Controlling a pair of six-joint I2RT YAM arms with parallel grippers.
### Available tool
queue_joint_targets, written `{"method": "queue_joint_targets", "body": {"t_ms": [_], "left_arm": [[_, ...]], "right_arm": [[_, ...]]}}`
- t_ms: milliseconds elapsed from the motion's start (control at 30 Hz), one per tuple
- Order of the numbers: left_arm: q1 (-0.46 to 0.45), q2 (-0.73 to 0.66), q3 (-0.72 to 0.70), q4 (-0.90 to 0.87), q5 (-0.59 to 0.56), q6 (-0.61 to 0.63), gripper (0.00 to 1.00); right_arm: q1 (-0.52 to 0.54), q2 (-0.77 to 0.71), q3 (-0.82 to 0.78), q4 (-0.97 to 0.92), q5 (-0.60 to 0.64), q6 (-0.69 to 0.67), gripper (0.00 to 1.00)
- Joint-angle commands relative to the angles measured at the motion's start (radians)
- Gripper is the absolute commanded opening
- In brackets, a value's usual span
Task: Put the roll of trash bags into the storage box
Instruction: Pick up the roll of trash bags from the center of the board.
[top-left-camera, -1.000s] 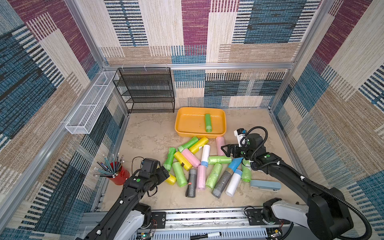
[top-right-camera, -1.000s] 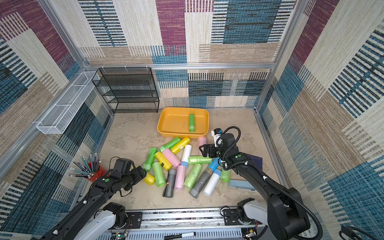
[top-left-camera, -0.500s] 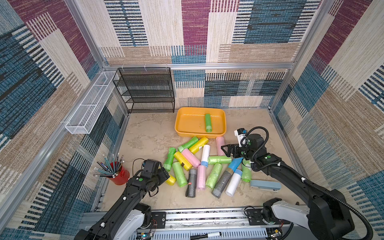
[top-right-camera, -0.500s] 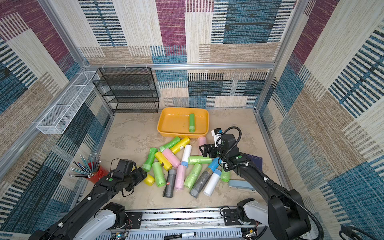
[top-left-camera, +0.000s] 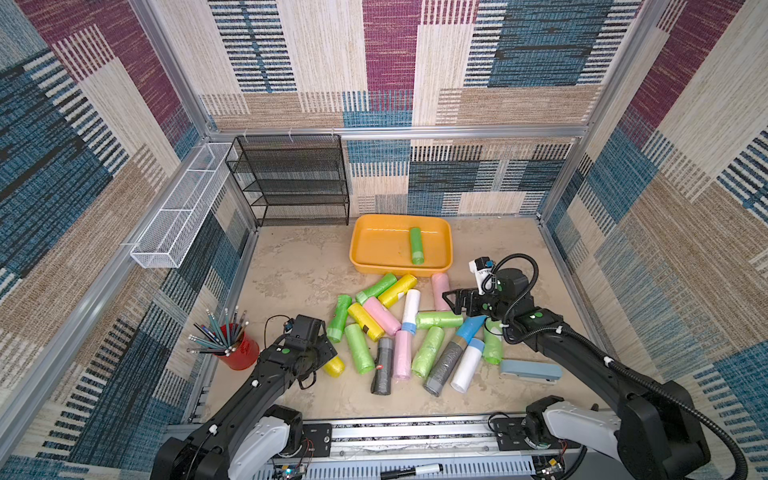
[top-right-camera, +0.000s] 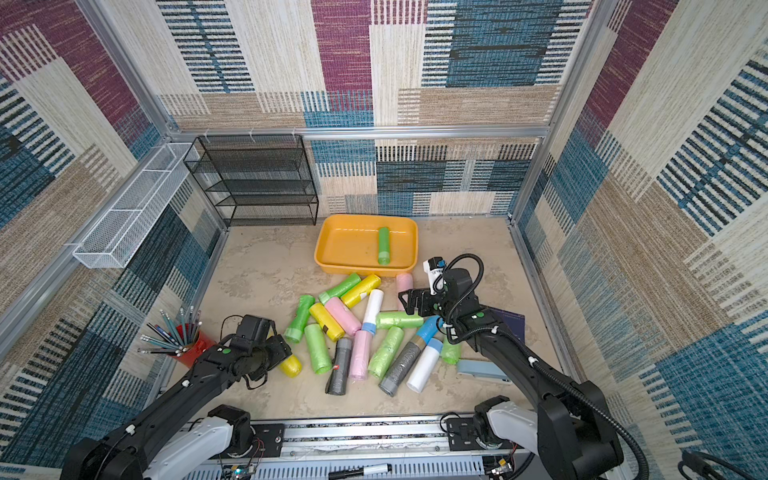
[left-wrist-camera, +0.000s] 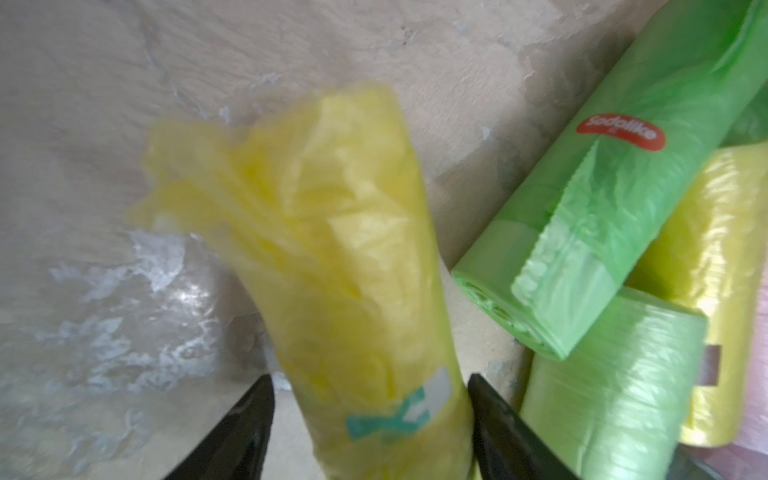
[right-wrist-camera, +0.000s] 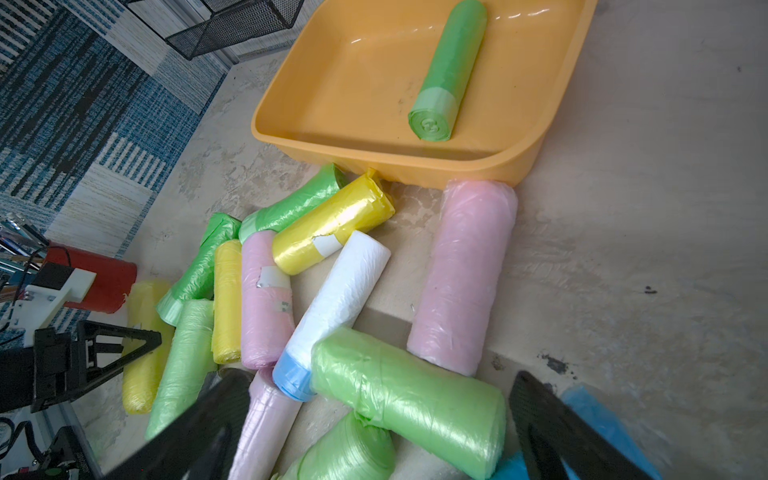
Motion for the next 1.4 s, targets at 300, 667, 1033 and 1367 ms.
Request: {"method": "queue_joint_targets", "body": {"t_ms": [300,667,1033,1367], "left_arm": [[0.001,0.017,0.024,0.031,-0.011,0.074,0.45],[0.001,-0.051,0.058,-0.044,-0.005,0.140,0.30],[0.000,-0.064,0.185,-0.076,0.069,0.224,0.25],[-0.018,0.093,0.423,-0.062,0.046,0.321,0.23]], "right_arm": [[0.000,0.001,0.008,0.036,-0.011,0.004,0.99],[0.001,0.062,0.022,0.093,-0.048,0.073,0.99],[0.001,0.071,0.038,0.133,-0.046,0.144,0.99],[0.000,0.060,0.019,0.166,-0.035,0.208,0.99]]}}
